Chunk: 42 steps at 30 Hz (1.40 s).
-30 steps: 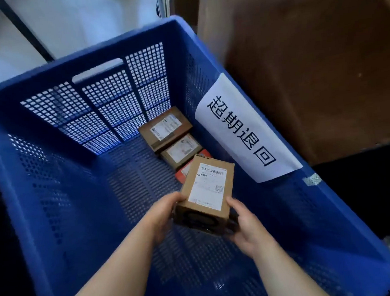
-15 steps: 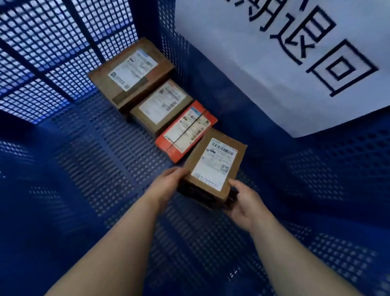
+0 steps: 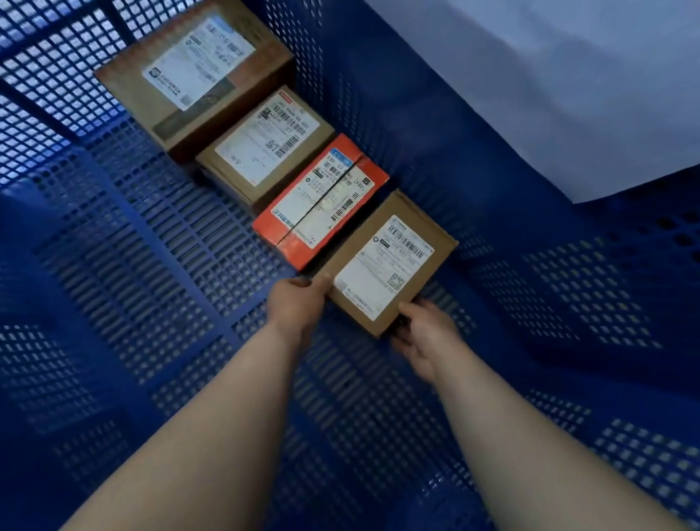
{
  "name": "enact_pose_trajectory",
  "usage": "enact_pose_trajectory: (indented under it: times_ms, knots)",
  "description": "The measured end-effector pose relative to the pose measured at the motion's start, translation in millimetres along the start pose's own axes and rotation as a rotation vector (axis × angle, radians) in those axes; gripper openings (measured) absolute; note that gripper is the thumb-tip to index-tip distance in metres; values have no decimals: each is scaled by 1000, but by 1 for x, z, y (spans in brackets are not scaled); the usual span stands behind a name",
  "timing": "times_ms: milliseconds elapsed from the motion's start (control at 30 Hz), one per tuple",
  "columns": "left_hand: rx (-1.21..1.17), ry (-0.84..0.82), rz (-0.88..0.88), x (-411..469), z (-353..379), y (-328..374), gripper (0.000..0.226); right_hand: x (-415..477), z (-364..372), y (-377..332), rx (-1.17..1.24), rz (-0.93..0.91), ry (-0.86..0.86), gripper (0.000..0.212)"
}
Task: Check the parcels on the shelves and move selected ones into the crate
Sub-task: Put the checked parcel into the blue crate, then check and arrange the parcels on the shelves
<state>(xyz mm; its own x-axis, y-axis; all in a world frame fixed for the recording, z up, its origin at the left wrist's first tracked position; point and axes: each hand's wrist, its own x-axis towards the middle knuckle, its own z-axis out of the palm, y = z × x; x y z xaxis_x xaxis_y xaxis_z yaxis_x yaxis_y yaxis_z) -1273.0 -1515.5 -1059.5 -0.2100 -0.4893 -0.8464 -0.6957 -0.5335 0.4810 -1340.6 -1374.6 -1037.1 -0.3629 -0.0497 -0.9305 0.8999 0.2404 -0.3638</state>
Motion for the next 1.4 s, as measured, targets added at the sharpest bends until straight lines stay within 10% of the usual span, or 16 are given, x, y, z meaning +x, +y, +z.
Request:
enact_pose_trajectory:
  times_ms: [600, 1033, 1400]
  knots:
    - [-158, -64, 43, -161, -62, 95, 16, -149, 35, -74, -381, -153, -34, 36]
    - [-764, 157, 202, -474, -210, 181, 20, -480, 98, -166, -789, -613, -606, 18]
    - [-1287, 529, 409, -757, -311, 106, 17, -747, 97, -83, -1156, -711, -1097, 22]
